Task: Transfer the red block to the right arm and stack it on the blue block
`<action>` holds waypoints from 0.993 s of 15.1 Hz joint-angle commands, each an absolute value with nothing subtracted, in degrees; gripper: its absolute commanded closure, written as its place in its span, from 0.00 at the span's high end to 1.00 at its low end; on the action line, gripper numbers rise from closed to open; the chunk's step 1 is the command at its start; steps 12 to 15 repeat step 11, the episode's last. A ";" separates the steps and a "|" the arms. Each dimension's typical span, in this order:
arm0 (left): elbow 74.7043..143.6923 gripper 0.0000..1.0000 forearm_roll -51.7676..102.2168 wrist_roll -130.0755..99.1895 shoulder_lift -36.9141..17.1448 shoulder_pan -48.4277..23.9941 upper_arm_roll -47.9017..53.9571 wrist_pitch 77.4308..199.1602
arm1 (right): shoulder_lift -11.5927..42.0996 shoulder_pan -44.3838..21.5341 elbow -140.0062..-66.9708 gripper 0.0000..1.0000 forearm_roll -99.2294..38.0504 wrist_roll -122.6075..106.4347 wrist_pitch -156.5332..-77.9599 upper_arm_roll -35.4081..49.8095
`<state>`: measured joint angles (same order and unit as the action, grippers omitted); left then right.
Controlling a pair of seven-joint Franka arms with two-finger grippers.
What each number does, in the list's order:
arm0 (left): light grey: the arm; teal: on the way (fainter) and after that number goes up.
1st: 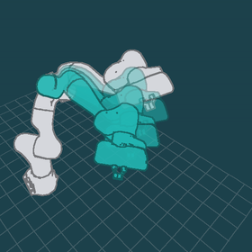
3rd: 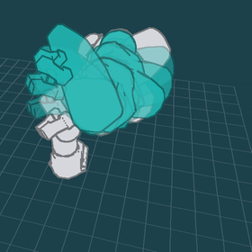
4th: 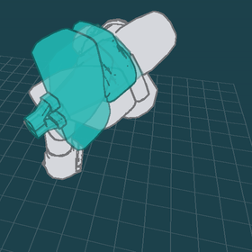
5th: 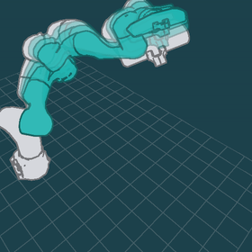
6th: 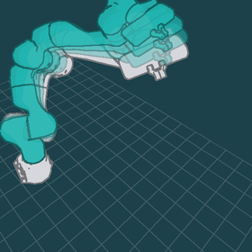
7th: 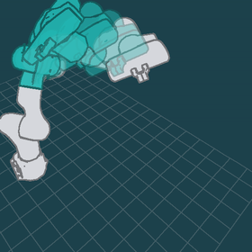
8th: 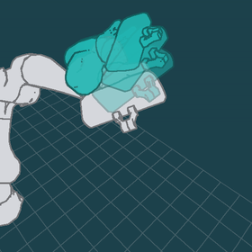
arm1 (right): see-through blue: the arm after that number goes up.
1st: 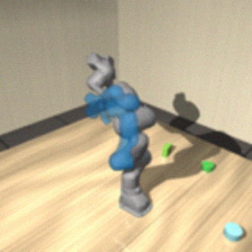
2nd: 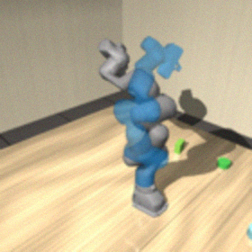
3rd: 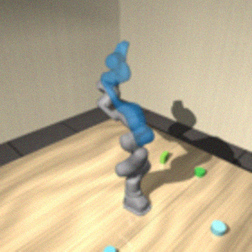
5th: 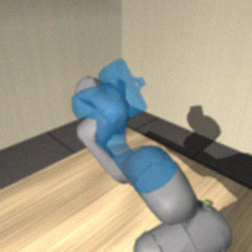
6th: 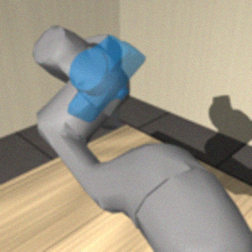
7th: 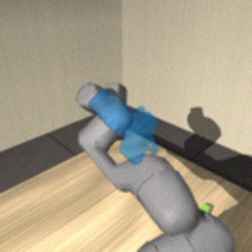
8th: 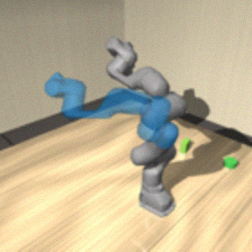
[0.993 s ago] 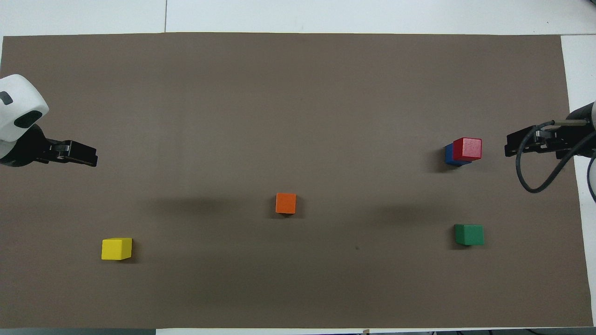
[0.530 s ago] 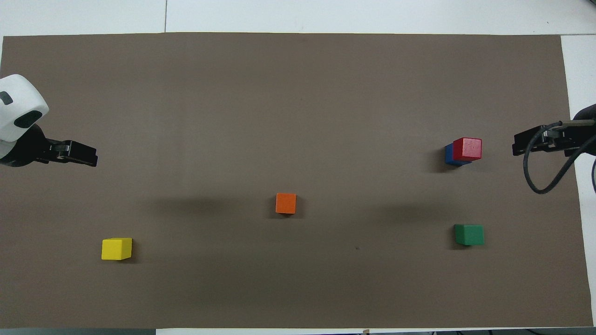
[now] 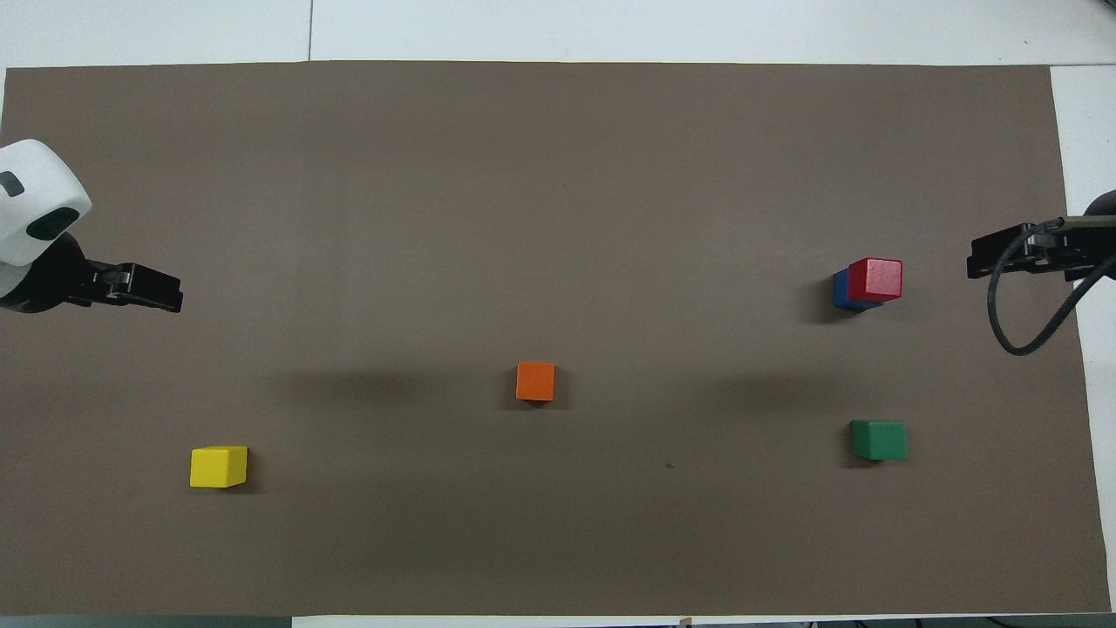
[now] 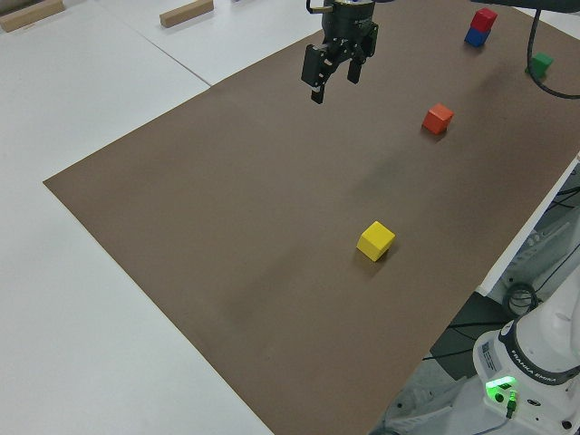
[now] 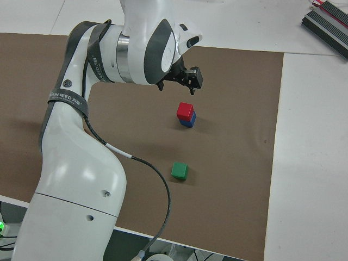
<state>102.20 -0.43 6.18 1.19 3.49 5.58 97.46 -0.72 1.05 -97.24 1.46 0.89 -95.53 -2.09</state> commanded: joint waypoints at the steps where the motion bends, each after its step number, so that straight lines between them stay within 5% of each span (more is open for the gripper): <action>1: 102.74 1.00 0.35 6.68 2.02 3.78 5.45 97.82 | 0.00 1.85 -96.24 1.00 1.93 -0.09 -95.80 -1.58; 15: 102.74 1.00 0.35 6.68 2.02 3.78 5.45 97.82 | -0.09 1.93 -96.41 1.00 1.93 -0.09 -95.71 -1.67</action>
